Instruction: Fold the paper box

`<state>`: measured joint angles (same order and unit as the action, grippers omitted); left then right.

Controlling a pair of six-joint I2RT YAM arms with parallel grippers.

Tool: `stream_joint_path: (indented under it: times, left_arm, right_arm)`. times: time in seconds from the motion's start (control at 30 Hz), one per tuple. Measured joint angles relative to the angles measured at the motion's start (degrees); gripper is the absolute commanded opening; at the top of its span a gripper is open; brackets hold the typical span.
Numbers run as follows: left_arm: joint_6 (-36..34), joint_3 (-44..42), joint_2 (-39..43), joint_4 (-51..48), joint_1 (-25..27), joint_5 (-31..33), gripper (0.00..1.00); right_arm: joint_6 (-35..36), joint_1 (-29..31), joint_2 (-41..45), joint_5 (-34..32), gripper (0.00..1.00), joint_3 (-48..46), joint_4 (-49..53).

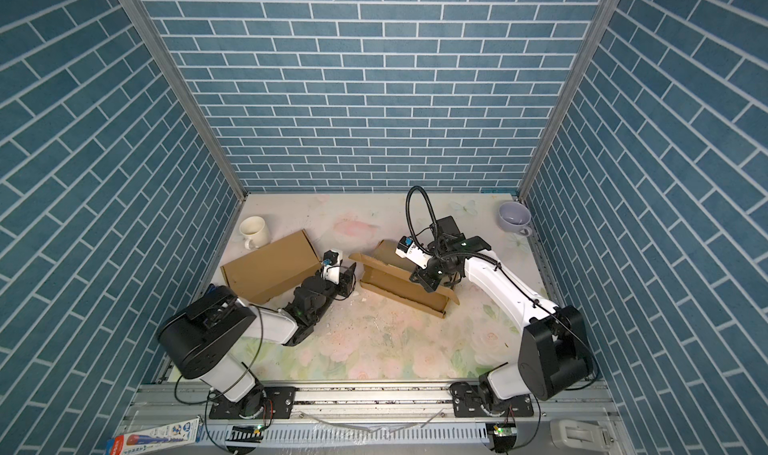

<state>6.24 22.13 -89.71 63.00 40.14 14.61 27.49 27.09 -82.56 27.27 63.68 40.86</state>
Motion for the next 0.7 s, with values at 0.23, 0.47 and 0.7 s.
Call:
stream_joint_path:
  times: [0.23, 0.47, 0.7]
  left_arm:
    - [-1.22, 7.63, 14.29, -20.79, -0.22, 1.38, 0.57]
    - [-4.02, 28.20, 5.35, -38.75, -0.61, -16.20, 0.51]
    - [-4.07, 36.46, -10.12, -49.35, -0.48, -31.41, 0.48]
  right_arm:
    - [-0.68, 1.40, -0.22, -0.26, 0.16, -5.25, -3.43]
    - [-4.70, 2.64, -3.56, 0.63, 0.45, -7.74, -6.54]
    - [-12.81, -1.22, 1.49, 7.02, 0.55, -10.71, -11.13]
